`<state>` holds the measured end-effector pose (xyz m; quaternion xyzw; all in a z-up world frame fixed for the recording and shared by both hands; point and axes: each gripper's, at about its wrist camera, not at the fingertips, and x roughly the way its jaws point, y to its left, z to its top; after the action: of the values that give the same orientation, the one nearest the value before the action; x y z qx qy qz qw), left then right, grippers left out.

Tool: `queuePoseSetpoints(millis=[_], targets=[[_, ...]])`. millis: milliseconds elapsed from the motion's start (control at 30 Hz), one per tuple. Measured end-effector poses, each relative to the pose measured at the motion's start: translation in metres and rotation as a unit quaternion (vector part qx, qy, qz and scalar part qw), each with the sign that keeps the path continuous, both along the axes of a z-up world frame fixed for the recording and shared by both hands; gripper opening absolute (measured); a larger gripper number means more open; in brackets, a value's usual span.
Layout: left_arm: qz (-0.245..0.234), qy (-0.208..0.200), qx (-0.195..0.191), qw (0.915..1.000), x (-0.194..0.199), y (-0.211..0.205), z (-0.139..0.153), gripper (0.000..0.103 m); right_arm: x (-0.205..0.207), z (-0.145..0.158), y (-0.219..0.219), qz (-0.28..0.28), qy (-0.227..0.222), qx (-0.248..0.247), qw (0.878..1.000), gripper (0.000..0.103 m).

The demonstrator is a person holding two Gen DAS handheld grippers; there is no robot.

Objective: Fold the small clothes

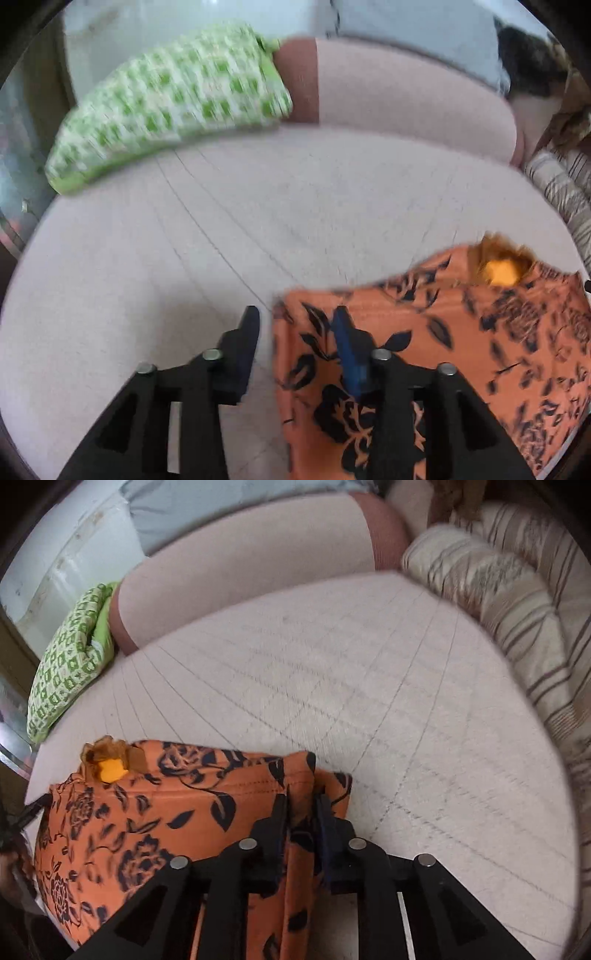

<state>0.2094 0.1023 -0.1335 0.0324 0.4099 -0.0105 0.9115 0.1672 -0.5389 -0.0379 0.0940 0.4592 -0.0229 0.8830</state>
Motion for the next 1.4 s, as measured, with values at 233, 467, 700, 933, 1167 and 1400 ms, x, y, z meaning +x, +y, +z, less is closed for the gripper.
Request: queuePoseSetpoints(millis=[233,467,700,933,1167,1400], targets=[[-0.068,-0.046,-0.033,0.996,-0.08,-0.04,0.051,0.053,-0.055,0.046,0.046,0.072,-0.043,0.127,0.988,0.069],[-0.06,0.053,-0.021,0.9966,-0.075,-0.046,-0.031,0.054,-0.062,-0.048,0.023,0.002,0.062,0.243,0.968,0.076],[-0.057,-0.023,-0.018,0.998,-0.119,-0.059,0.032,0.055,-0.101,0.015,0.041,0.039,-0.029,0.244,0.969,0.076],[0.015,0.079,-0.01,0.9967,-0.116,-0.027,-0.023,0.062,-0.115,-0.051,0.032,-0.025,0.052,0.275,0.96,0.077],[0.002,0.036,-0.001,0.9993,-0.133,-0.032,-0.005,0.063,-0.143,-0.013,0.051,0.032,-0.029,0.332,0.942,0.084],[0.037,0.02,0.022,0.9989,-0.139,-0.034,0.003,0.066,-0.162,-0.041,0.033,-0.072,-0.022,0.351,0.933,0.078]])
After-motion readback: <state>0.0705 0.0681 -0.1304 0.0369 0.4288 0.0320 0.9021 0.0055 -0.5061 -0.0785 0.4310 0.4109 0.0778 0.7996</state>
